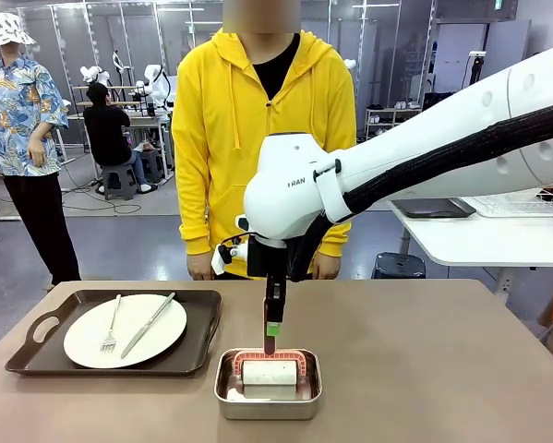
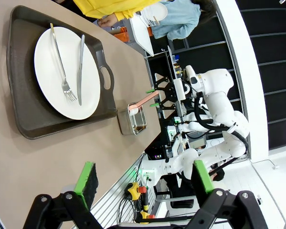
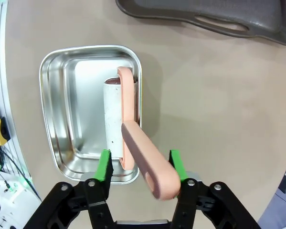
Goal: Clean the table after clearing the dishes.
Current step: Place the Lint Roller back on top of the Airtight Container.
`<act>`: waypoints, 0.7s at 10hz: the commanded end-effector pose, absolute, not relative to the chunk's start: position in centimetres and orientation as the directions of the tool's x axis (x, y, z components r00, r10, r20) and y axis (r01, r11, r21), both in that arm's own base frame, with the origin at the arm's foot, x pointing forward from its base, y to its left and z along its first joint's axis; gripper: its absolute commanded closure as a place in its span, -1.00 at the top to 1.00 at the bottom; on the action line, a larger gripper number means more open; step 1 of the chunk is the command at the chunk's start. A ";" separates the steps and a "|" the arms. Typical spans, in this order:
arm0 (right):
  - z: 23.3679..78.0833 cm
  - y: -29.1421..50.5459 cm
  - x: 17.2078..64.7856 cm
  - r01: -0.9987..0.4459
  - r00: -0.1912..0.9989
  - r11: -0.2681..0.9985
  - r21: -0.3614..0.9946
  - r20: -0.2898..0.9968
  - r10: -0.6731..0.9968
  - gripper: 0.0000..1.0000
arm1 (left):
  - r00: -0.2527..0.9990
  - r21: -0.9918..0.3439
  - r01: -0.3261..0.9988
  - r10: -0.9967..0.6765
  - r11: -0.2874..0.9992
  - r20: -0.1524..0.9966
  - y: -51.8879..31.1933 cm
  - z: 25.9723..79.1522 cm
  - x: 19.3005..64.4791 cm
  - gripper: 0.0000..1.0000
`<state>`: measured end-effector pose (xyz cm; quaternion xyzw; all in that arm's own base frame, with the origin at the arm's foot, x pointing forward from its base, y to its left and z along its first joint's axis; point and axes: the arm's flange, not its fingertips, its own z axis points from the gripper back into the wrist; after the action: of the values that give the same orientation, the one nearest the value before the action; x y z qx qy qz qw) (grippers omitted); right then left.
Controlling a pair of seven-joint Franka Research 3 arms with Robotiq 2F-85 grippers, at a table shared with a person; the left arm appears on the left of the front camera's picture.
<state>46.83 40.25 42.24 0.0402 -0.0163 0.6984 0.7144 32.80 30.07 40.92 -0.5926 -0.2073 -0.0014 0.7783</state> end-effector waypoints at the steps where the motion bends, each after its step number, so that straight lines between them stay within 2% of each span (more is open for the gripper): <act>1: 43.7 40.1 45.8 -1.000 0.027 0.027 0.002 0.116 0.993 0.41 | 0.911 -0.920 0.255 0.244 0.296 0.332 30.2 41.0 32.6 1.00; 2: 44.4 40.0 45.7 -0.999 0.030 0.031 -0.010 0.110 0.993 0.48 | 0.911 -0.920 0.255 0.244 0.296 0.332 30.2 41.0 32.6 1.00; 3: 44.9 40.0 45.6 -0.999 0.039 0.040 -0.016 0.105 0.994 0.67 | 0.911 -0.920 0.255 0.244 0.296 0.332 30.2 41.0 32.6 1.00; 4: 45.3 40.0 45.5 -0.999 0.035 0.038 -0.024 0.107 0.994 0.73 | 0.911 -0.920 0.255 0.244 0.296 0.332 30.2 41.0 32.6 1.00; 5: 45.5 40.1 45.4 -0.999 0.032 0.036 -0.031 0.107 0.994 0.92 | 0.911 -0.920 0.255 0.244 0.296 0.332 30.2 41.0 32.6 1.00; 7: 45.7 40.1 45.4 -0.999 0.034 0.038 -0.034 0.108 0.994 0.99 | 0.911 -0.920 0.255 0.244 0.296 0.332 30.2 41.0 32.6 1.00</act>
<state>46.15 40.22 45.79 0.0273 -0.0470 0.6998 0.7123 32.80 30.07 40.92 -0.5926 -0.2073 -0.0013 0.7783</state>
